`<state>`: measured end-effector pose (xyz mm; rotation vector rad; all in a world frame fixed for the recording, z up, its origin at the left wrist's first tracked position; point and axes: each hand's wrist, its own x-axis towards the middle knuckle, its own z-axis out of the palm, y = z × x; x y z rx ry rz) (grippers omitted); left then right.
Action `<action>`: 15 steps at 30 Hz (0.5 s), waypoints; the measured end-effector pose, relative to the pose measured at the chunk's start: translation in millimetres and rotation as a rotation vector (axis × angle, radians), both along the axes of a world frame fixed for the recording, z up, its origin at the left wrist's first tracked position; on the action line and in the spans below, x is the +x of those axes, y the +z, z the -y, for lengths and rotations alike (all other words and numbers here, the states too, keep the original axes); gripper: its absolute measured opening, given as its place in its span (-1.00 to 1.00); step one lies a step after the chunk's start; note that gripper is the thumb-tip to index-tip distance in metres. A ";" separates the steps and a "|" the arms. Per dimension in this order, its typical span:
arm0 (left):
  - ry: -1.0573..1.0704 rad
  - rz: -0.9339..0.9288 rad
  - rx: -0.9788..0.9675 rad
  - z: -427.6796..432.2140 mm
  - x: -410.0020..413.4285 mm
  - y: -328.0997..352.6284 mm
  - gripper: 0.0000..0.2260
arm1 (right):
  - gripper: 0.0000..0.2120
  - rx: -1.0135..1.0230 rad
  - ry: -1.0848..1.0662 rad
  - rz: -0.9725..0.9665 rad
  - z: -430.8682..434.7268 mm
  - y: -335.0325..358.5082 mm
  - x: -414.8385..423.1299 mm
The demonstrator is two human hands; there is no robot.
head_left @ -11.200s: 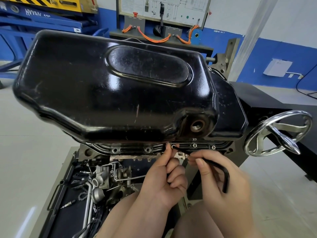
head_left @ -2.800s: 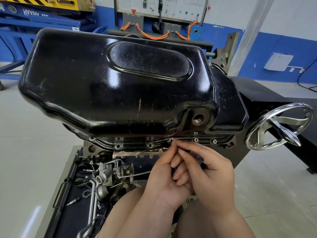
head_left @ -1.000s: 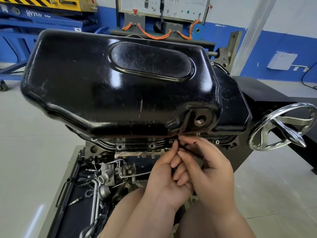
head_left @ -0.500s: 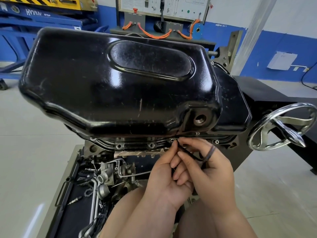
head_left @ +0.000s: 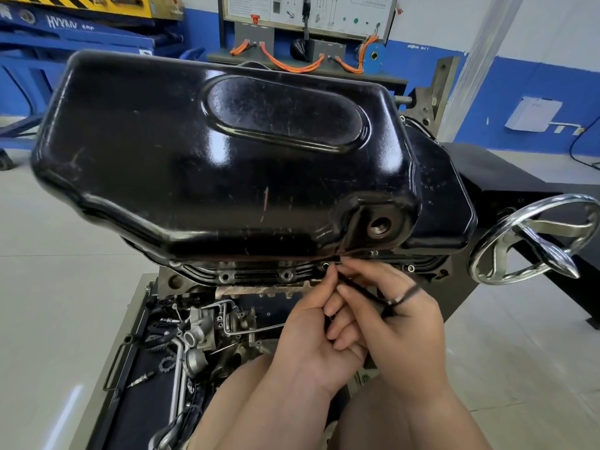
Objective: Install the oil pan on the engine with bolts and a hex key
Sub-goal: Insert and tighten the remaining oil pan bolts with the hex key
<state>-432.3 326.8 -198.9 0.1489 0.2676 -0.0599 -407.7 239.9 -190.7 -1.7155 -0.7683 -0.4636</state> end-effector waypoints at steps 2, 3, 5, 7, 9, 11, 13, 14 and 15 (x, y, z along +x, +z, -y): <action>-0.007 -0.011 0.021 0.7 0.7 0.0 -0.78 | -0.74 0.018 0.043 -0.039 3.9 -1.7 1.1; -0.013 -0.012 0.024 1.2 1.0 -0.4 -0.76 | -0.74 0.038 0.039 -0.048 4.5 -1.9 1.4; -0.030 0.003 0.012 1.7 1.2 -1.6 -0.72 | -0.76 0.051 0.000 -0.008 3.1 -1.8 1.5; -0.044 0.023 -0.014 0.6 0.1 -2.9 -0.74 | -0.78 0.085 -0.025 -0.003 -0.6 -1.6 1.4; -0.046 0.046 -0.035 -1.3 -1.2 -3.1 -0.81 | -0.78 0.135 -0.027 -0.047 -5.0 0.4 1.4; -0.037 0.051 -0.035 -2.6 -1.2 -2.2 -0.82 | -0.78 0.103 -0.067 -0.010 -8.3 1.8 2.0; -0.026 0.036 -0.036 -2.4 0.0 -1.7 -0.77 | -0.79 0.098 -0.081 -0.006 -9.0 1.4 2.6; -0.022 0.033 -0.041 -1.9 0.4 -1.4 -0.76 | -0.80 0.107 -0.079 -0.013 -8.6 0.4 2.7; -0.018 0.031 -0.044 -1.0 0.7 -0.7 -0.75 | -0.80 0.119 -0.077 -0.019 -8.7 0.0 2.4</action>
